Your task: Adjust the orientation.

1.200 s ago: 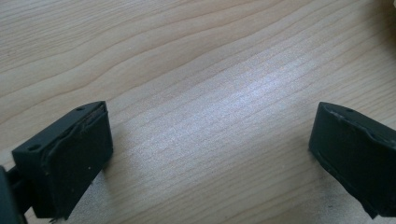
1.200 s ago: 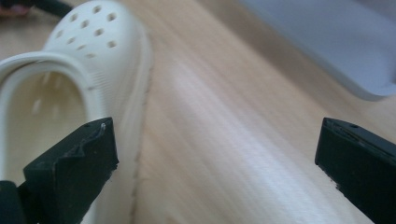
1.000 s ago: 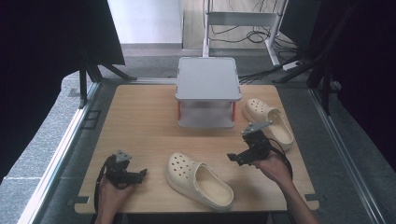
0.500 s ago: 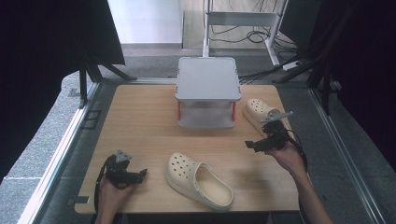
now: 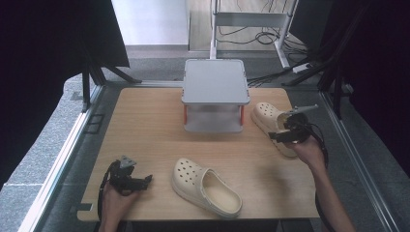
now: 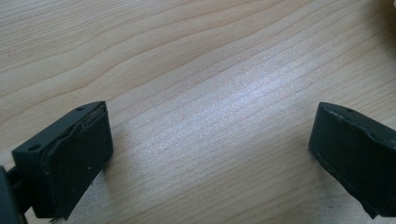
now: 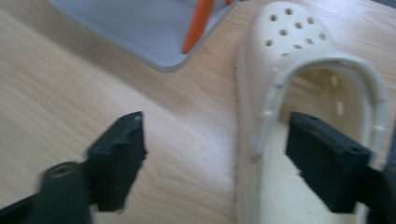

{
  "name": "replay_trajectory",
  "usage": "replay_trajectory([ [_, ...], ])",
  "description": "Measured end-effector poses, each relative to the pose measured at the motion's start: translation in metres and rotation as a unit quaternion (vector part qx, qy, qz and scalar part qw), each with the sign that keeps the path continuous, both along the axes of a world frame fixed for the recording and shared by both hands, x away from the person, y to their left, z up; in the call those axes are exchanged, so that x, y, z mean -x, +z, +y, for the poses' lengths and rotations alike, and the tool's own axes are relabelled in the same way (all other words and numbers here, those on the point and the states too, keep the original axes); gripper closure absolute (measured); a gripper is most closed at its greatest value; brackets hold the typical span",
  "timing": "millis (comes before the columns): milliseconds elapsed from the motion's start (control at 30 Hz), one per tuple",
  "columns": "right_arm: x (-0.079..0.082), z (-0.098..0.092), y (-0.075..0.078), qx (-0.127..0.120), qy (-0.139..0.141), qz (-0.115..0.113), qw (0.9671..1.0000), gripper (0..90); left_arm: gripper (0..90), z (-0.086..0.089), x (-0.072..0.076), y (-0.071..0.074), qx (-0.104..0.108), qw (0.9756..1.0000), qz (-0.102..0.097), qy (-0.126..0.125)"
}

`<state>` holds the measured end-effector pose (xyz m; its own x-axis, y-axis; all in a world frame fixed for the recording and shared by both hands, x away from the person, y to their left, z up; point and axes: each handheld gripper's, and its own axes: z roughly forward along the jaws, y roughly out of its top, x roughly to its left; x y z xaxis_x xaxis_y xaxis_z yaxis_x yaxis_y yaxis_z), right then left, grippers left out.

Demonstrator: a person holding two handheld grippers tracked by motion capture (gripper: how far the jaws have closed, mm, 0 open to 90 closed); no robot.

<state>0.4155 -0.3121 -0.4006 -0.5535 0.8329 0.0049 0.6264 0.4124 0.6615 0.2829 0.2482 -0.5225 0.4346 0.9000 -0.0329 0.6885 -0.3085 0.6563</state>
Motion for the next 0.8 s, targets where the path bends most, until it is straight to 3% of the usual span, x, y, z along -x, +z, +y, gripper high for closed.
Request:
replay_trajectory([
  [300, -0.033, -0.015, -0.009, 0.008, -0.044, 0.005, 0.999, 46.0, 0.0, 0.0, 0.0, 0.0, 0.0, 1.0, 0.0, 0.0],
  [600, -0.059, -0.011, -0.023, 0.005, -0.037, 0.02, 0.9991, 48.4, 0.0, 0.0, 0.0, 0.0, 0.0, 1.0, 0.0, 0.0],
  [800, -0.076, -0.006, -0.041, 0.012, -0.034, 0.034, 0.9988, 54.9, 0.0, 0.0, 0.0, 0.0, 0.0, 1.0, 0.0, 0.0],
])
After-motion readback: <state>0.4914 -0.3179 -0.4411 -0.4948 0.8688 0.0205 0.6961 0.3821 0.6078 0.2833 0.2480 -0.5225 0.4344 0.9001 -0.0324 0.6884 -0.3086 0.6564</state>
